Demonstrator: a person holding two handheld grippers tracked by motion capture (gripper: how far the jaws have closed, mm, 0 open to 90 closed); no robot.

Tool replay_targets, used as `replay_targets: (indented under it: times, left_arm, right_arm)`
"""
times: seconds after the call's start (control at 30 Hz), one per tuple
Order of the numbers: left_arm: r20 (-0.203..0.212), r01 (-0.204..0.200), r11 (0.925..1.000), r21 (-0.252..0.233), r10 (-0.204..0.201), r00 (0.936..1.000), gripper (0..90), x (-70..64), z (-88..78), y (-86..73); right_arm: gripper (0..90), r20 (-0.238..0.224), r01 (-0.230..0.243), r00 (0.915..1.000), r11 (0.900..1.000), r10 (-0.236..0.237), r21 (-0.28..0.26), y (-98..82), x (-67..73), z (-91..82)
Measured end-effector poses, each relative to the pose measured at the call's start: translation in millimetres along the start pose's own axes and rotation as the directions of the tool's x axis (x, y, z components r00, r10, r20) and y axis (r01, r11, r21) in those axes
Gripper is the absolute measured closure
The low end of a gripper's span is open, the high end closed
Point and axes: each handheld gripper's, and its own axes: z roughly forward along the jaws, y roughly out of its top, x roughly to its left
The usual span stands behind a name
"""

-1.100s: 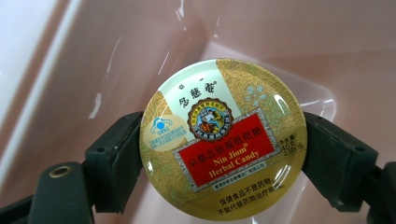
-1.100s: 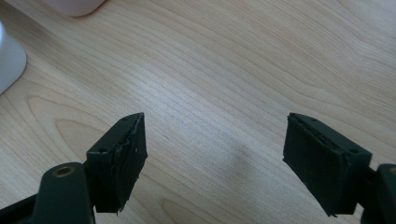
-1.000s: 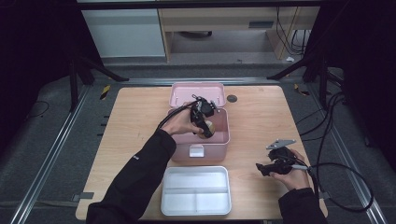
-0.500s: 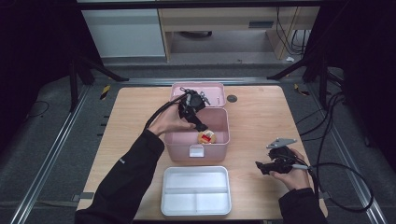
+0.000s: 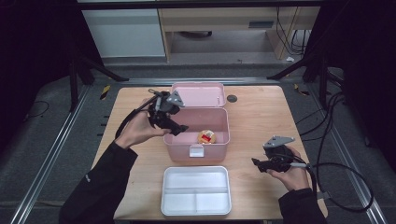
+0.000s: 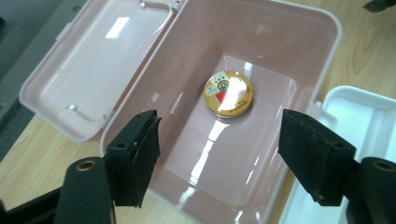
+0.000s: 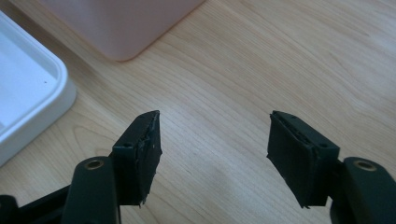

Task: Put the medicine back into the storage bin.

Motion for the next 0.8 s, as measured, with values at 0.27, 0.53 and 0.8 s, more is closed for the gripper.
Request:
replay_targets:
  times: [0.27,0.53,0.8]
  left_arm:
    - [-0.023,0.024,0.9991,-0.034,-0.025,0.9994,30.4,-9.9,-29.6,-46.9]
    - [-0.063,0.124,0.9916,-0.039,-0.126,0.9900,30.0,-19.1,-30.5,-110.5]
    - [-0.003,0.186,0.9819,-0.036,-0.186,0.9825,32.7,-31.9,-10.5,-157.3]
  right_arm:
    - [40.5,-0.012,0.045,0.9989,0.998,-0.045,-0.031,13.2,8.4,-6.8]
    - [41.8,-0.040,0.112,0.9928,0.993,-0.113,-0.044,27.1,23.2,-4.4]
    - [43.5,-0.092,0.152,0.9837,0.988,-0.154,-0.037,30.7,38.2,0.1]
